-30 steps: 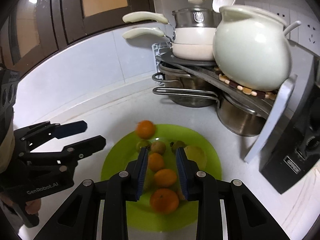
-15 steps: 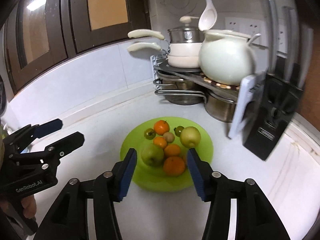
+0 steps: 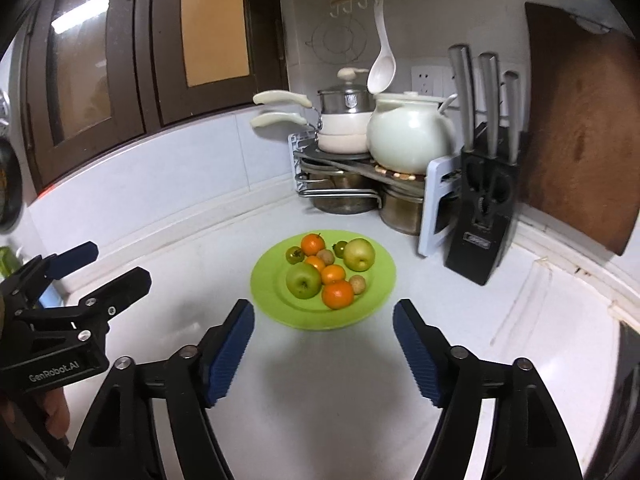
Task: Organize fruits
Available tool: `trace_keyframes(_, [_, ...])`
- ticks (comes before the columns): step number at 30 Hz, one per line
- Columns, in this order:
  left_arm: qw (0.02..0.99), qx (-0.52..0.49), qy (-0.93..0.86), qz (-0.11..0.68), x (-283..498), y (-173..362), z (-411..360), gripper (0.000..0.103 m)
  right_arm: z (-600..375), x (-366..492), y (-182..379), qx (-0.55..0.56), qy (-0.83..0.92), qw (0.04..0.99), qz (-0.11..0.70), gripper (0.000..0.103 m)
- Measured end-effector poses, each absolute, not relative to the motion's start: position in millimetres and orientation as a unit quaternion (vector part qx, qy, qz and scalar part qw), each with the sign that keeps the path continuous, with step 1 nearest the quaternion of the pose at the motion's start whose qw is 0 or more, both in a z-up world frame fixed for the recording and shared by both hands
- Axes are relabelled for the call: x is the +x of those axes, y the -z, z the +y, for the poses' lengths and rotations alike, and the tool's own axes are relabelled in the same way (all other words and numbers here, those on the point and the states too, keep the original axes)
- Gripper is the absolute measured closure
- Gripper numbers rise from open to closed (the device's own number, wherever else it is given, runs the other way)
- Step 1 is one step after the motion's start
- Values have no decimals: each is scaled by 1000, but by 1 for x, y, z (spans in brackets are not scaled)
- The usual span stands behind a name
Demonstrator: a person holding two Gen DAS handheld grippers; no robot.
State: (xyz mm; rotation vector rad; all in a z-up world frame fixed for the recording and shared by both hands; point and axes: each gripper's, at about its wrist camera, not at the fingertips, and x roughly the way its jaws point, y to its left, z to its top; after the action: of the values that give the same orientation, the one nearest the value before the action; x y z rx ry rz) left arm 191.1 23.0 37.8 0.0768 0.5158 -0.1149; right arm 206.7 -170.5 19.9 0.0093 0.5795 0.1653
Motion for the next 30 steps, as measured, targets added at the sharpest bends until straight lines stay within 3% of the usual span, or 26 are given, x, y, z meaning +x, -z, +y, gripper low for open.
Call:
trace_keyframes(10, [970,27,37,240,118,-45,0,0,-189,145,-33,-17,-95,958,270,20])
trace_keyframes(30, [972,28,39,229,28,-52,-15,0,-206,50,-39,-13,-100,960,262,17])
